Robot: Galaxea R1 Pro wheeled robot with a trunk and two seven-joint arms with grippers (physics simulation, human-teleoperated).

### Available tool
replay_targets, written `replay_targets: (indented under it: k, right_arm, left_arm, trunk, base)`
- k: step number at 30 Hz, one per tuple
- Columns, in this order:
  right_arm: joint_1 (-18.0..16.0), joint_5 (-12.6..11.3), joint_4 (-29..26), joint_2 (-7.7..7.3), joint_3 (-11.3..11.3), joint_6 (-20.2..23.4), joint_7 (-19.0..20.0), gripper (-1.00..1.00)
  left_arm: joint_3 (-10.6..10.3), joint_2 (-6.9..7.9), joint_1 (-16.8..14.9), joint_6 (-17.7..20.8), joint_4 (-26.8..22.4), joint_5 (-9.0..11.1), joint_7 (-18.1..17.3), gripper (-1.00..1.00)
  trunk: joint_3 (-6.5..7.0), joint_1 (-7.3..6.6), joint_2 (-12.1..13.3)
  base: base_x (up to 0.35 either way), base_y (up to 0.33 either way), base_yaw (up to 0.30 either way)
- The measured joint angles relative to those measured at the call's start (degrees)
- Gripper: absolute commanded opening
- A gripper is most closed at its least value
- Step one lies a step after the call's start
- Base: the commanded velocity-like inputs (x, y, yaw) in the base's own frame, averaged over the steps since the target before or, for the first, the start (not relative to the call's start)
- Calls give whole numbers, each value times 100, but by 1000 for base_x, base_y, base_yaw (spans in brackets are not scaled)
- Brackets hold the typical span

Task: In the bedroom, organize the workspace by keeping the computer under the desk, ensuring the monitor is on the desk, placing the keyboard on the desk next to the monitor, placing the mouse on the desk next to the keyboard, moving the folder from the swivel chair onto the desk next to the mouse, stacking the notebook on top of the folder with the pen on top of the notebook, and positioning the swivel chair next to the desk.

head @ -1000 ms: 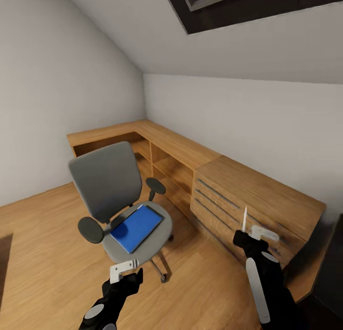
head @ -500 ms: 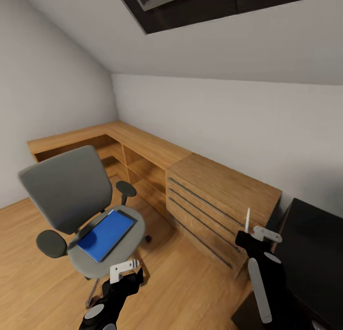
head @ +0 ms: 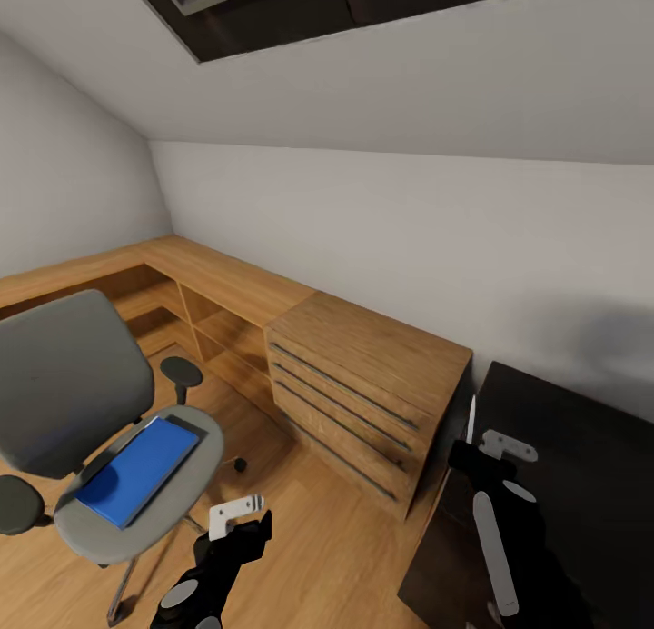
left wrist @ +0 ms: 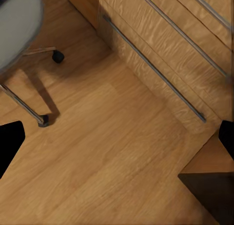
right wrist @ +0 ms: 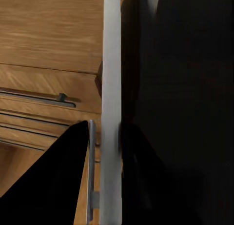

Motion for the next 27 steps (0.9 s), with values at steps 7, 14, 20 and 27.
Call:
replay_targets:
  k: [7, 14, 20, 27]
  right_arm:
    - [-2, 20, 150, -13, -18, 36, -11, -100]
    - [-40, 26, 576, -169, -71, 322, -97, -100]
    - [-136, 20, 1060, -355, -241, 345, -225, -100]
    - [-519, 13, 1743, -573, -414, 303, -238, -100]
  left_arm:
    - [7, 0, 1, -39, -33, 5, 338, 100]
    - [24, -11, 1, -55, -60, 8, 410, 100]
    - [2, -26, 1, -57, -63, 15, 409, 100]
    - [13, -14, 1, -50, -63, 15, 411, 100]
  trunk:
    - [0, 0, 0]
    - [0, 0, 0]
    - [-35, 43, -79]
    - [-161, 197, -360]
  base:
    - [2, -99, -9]
    - [0, -3, 0]
    - [0, 0, 0]
    - [0, 0, 0]
